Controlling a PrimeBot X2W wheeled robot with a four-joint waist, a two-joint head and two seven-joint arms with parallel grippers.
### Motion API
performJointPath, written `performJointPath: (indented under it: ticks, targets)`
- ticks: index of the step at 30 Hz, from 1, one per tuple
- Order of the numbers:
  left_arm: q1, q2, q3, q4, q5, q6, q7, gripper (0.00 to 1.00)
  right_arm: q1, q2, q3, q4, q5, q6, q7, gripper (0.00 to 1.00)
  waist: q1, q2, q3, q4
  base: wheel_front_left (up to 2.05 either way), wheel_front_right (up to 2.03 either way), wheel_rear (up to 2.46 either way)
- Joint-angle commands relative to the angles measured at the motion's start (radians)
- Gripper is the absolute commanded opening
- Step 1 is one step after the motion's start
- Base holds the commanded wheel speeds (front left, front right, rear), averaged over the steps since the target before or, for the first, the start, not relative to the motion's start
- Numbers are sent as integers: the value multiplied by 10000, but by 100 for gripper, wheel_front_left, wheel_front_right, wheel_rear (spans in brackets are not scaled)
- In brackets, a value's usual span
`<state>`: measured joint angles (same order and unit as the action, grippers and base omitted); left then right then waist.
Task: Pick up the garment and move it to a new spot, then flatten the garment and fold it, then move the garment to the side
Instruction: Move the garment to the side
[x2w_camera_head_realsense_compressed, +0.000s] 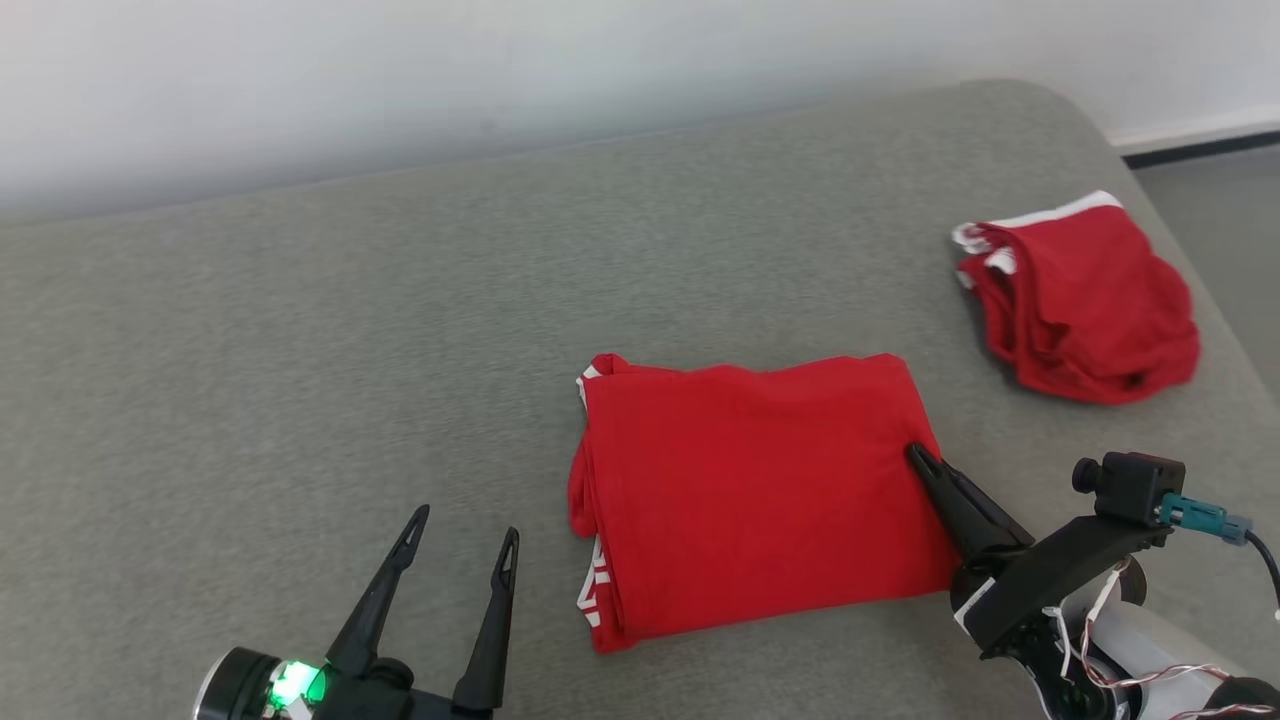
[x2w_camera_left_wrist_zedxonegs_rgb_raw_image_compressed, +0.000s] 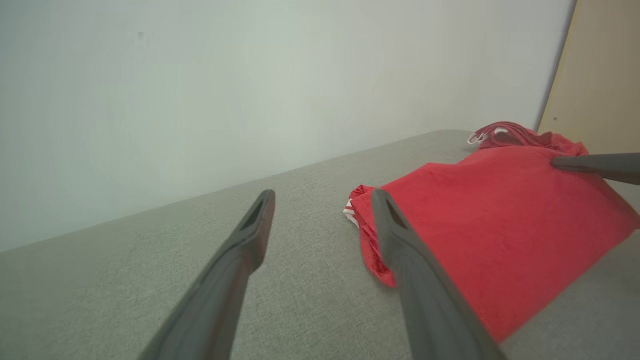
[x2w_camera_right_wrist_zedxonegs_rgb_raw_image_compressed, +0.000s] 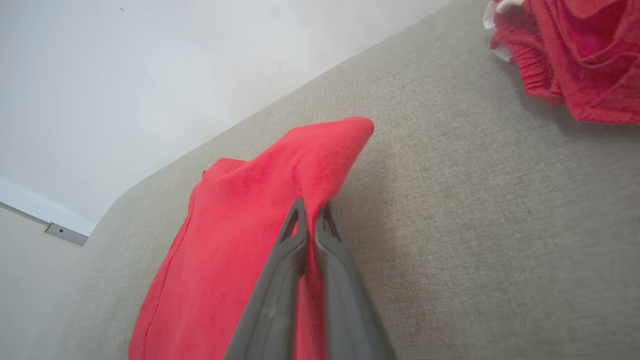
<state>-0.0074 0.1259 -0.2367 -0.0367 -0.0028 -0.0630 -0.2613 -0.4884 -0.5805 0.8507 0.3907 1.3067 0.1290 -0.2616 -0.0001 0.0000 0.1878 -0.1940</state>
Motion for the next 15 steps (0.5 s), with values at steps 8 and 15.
performJointPath:
  ticks: [8,15]
  targets:
    - [-252,148,-181,68,-61,-144,-33,100,-121,-205,-117,-97,-258,29,-54,0,1,0,151,-1012,0,0,0]
    - [-705,307,-343,-138,63,-226,-33,100,-1063,-771,-350,-245,-457,29,-55,0,1,0,937,-752,0,0,0]
